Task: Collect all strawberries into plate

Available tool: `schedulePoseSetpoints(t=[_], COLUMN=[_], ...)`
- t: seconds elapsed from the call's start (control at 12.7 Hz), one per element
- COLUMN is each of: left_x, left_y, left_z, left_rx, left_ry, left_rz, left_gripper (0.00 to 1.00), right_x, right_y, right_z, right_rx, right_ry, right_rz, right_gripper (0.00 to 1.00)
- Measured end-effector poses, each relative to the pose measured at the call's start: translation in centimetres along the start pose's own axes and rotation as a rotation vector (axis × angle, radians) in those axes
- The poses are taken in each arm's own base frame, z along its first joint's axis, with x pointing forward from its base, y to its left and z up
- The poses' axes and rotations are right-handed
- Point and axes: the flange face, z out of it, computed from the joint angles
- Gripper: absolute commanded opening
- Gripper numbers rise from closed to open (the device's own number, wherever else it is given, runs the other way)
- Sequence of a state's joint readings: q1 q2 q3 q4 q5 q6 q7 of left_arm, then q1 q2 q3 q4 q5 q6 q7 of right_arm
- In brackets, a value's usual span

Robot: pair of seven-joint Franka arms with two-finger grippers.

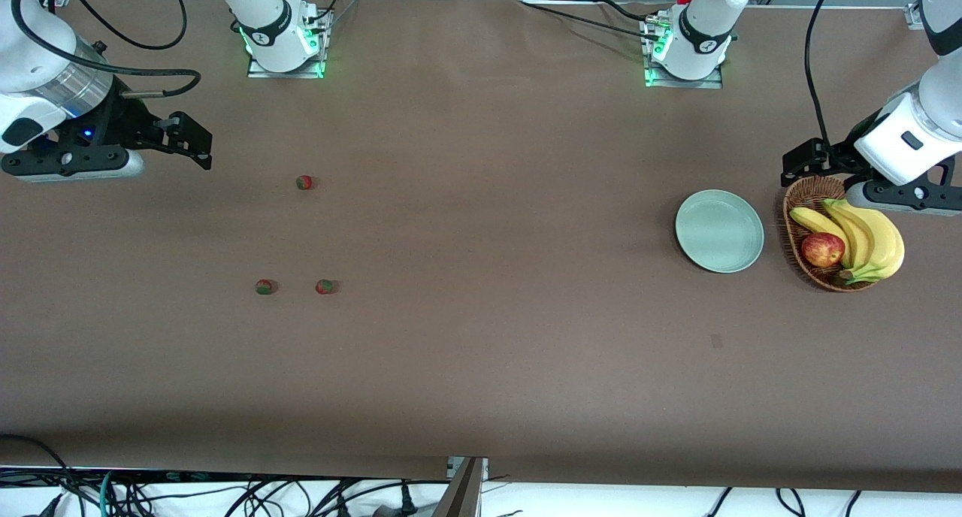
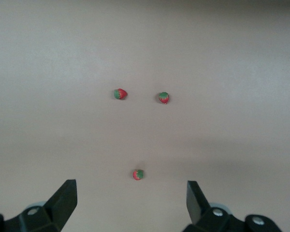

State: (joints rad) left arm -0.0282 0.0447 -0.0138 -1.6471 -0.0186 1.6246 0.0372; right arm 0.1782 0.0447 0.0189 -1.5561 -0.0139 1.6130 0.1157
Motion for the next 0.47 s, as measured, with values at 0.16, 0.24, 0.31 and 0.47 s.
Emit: schedulePoseSetpoints(t=[0.16,0.24,0.31,0.47], left_x=[0.02,0.02,0.02,0.02], left_y=[0.03,0.04,0.04,0.05], left_z=[-0.19,-0.19,-0.19,-0.19], left_rx=[0.001,0.001,0.001,0.001], left_ry=[0.004,0.004,0.004,0.004], left_rz=[0.001,0.001,0.001,0.001], left_gripper=[1.00,1.00,1.00,1.00], right_x=[0.03,0.07,0.08,0.10], right_y=[-0.01,-0.01,0.00,-0.01], right_z=[0.11,0.19,0.17,0.14], right_rx=[0.000,-0.001,0.000,0.000], right_ry=[-0.003,-0.004,-0.003,-0.001], right_rz=[0.007,0.009,0.009,0.009], right_gripper=[1.00,1.00,1.00,1.00])
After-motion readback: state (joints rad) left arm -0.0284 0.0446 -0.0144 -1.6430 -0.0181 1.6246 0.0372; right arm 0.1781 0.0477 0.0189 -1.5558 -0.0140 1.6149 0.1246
